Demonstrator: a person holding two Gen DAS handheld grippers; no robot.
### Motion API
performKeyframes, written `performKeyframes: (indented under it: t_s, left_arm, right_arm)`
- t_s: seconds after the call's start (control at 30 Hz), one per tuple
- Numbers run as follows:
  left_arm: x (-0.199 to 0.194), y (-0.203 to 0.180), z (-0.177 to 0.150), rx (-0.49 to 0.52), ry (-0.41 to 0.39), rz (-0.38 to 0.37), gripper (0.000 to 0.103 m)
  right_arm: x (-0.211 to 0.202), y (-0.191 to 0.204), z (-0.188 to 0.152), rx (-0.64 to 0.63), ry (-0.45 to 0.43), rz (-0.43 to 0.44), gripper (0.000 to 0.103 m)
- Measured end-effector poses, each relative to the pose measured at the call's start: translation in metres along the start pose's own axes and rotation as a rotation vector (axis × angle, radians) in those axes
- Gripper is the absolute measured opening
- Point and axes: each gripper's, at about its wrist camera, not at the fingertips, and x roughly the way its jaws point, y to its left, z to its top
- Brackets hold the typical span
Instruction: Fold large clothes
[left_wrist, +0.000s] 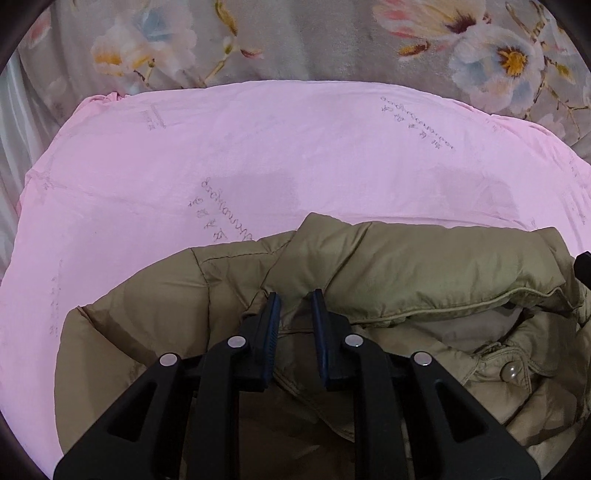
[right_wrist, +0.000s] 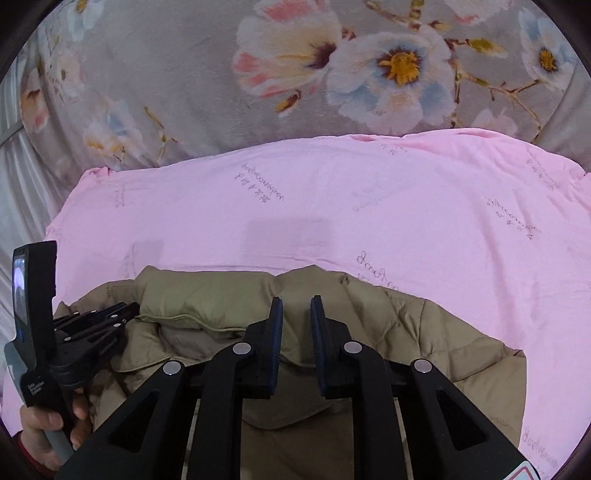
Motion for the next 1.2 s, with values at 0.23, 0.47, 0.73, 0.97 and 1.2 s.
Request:
performKeyframes:
  t_s: [0.23,0.47,0.73,0.97,1.2]
  left_arm:
    - [0.003,-0.005,-0.005,0.014,-0.045,0.034,0.017]
    - [0.006,-0.006,-0.006,0.019,-0.054,0.042,0.017]
    - [0.007,-0.008,-0.007,0.032,-0.060,0.059,0.016]
    - [0.007,-0.009,-0.008,0.031,-0.077,0.058,0.017]
    - [-0.011,0.013,-0.006,-0.070,-0.088,-0.006,0.017]
  right_arm:
    - [0.039,0.003,-0.015,-0.042,0.084,-0.064,0.015]
    - [0.051,0.012,-0.019,-0.086,0.071,-0.113,0.015]
    - [0.052,0.011,-0.020,-0.088,0.063,-0.114,0.015]
    - [0.052,0.012,-0.020,-0.091,0.062,-0.118,0.014]
    - [0.020,0.007,-0.018,-0.085,-0.007,-0.127,0.014]
